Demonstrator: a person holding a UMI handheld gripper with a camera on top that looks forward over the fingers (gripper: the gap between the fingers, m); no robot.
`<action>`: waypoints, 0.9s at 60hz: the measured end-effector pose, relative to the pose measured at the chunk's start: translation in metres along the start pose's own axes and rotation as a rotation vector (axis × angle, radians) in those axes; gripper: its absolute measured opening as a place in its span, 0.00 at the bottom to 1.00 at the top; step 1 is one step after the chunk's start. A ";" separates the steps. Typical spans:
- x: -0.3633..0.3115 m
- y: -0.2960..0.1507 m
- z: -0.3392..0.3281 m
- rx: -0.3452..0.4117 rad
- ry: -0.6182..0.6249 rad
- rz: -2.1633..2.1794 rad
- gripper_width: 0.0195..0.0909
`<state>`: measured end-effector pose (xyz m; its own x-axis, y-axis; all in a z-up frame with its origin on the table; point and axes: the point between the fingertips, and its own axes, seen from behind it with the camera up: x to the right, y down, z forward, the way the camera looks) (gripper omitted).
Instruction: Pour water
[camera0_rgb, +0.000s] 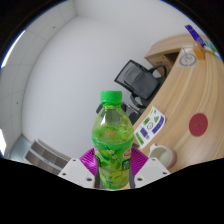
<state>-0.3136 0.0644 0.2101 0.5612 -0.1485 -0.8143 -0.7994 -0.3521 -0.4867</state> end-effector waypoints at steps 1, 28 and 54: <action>0.002 -0.009 -0.006 0.021 0.009 -0.063 0.29; 0.162 -0.124 -0.022 0.164 0.300 -0.828 0.31; 0.234 -0.099 0.004 0.171 0.219 -0.885 0.38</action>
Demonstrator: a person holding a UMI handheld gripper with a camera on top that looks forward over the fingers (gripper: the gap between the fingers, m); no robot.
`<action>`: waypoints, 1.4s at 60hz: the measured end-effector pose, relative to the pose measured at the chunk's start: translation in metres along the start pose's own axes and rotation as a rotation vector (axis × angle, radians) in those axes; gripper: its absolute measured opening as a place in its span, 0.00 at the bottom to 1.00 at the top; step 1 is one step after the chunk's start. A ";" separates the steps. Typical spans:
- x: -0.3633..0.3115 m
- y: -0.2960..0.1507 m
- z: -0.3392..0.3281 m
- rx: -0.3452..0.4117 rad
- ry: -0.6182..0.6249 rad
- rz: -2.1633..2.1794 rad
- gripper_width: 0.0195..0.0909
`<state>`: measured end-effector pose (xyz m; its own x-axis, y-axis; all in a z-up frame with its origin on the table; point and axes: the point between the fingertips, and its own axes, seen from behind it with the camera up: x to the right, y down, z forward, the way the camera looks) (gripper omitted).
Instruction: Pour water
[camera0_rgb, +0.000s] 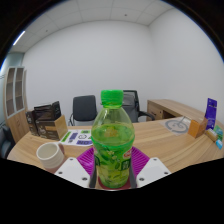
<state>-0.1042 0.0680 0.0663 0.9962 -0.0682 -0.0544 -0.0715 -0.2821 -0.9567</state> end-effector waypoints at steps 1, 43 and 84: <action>0.000 -0.001 0.000 0.008 -0.005 -0.003 0.40; -0.015 0.029 -0.170 -0.247 0.076 0.042 0.93; -0.118 -0.098 -0.279 -0.146 0.122 -0.012 0.91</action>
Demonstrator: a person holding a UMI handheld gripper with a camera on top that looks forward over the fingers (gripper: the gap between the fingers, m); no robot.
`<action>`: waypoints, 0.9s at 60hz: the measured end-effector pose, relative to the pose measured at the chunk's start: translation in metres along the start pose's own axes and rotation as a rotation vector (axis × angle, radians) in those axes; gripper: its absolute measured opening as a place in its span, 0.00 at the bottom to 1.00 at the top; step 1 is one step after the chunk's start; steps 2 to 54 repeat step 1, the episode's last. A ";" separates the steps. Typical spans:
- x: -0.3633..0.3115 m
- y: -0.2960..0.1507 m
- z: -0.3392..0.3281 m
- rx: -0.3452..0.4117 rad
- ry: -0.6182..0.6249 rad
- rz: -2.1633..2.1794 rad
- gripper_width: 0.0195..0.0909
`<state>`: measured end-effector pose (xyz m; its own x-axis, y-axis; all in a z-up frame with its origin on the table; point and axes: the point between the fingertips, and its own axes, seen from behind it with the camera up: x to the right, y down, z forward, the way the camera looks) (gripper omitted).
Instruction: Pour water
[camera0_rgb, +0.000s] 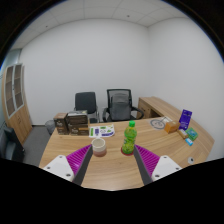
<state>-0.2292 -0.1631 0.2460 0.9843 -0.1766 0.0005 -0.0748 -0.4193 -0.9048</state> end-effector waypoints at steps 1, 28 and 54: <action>0.000 -0.002 0.000 0.003 -0.001 -0.002 0.91; 0.000 -0.002 0.000 0.003 -0.001 -0.002 0.91; 0.000 -0.002 0.000 0.003 -0.001 -0.002 0.91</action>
